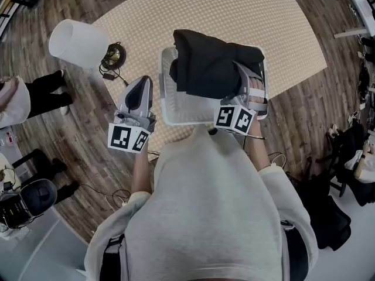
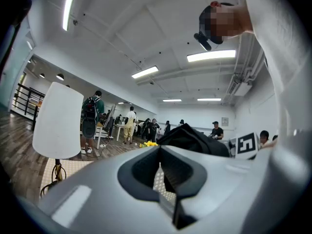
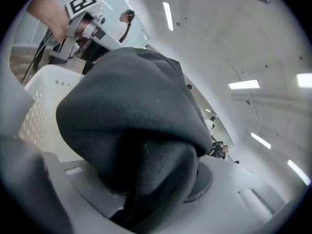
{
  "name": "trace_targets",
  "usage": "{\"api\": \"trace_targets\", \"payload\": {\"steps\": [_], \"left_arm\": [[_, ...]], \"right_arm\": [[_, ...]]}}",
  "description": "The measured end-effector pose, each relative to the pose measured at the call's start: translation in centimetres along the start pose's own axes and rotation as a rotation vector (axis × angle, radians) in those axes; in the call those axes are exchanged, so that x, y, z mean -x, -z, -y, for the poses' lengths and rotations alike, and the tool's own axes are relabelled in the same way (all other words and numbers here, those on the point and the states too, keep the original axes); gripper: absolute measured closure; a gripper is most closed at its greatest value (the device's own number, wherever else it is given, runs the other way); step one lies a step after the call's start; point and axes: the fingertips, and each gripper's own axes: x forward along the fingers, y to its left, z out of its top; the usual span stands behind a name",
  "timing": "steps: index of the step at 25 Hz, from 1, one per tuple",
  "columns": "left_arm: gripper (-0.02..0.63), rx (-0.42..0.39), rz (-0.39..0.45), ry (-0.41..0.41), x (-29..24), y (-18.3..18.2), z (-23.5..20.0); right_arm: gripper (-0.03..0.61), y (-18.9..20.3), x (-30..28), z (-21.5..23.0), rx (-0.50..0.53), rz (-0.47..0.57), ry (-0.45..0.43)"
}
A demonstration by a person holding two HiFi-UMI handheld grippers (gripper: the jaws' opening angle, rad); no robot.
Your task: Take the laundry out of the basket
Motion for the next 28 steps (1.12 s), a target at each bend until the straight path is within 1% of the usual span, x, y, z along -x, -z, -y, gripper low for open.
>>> {"api": "trace_targets", "payload": {"steps": [2,4,7,8,9,10,12,18,23,28], "left_arm": [[0.606,-0.009,0.004,-0.004,0.0,-0.3,0.3],[0.606,-0.018,0.009,-0.008,0.0,-0.6,0.6],[0.606,-0.034,0.023,-0.01,-0.3,-1.5,0.6],[0.606,-0.039,0.028,-0.01,-0.5,-1.8,0.7],[0.606,-0.046,0.032,-0.01,-0.6,-2.1,1.0],[0.606,-0.052,0.037,-0.009,-0.7,-2.4,1.3],[0.606,-0.065,0.045,-0.008,-0.9,-3.0,1.9],[0.606,-0.1,0.05,-0.019,-1.4,-4.1,3.9],[0.606,-0.116,0.039,-0.035,-1.4,-4.0,5.9],[0.606,-0.122,0.042,-0.021,-1.2,-3.8,7.0]], "right_arm": [[0.414,-0.1,0.3,0.5,-0.179,0.04,-0.029],[0.414,-0.6,0.8,1.3,-0.418,0.116,-0.079],[0.414,-2.5,1.2,2.7,-0.814,0.294,-0.199],[0.413,-3.1,1.4,3.3,-0.919,0.357,-0.236],[0.413,-3.5,1.7,3.7,-0.993,0.408,-0.263],[0.413,-3.7,2.0,4.0,-1.037,0.445,-0.277],[0.414,-3.9,2.4,4.4,-1.057,0.479,-0.285],[0.414,-3.4,2.8,4.9,-0.992,0.487,-0.299],[0.414,-2.7,4.1,5.2,-0.995,0.519,-0.326],[0.414,-2.4,5.4,5.3,-0.987,0.536,-0.306]]}}
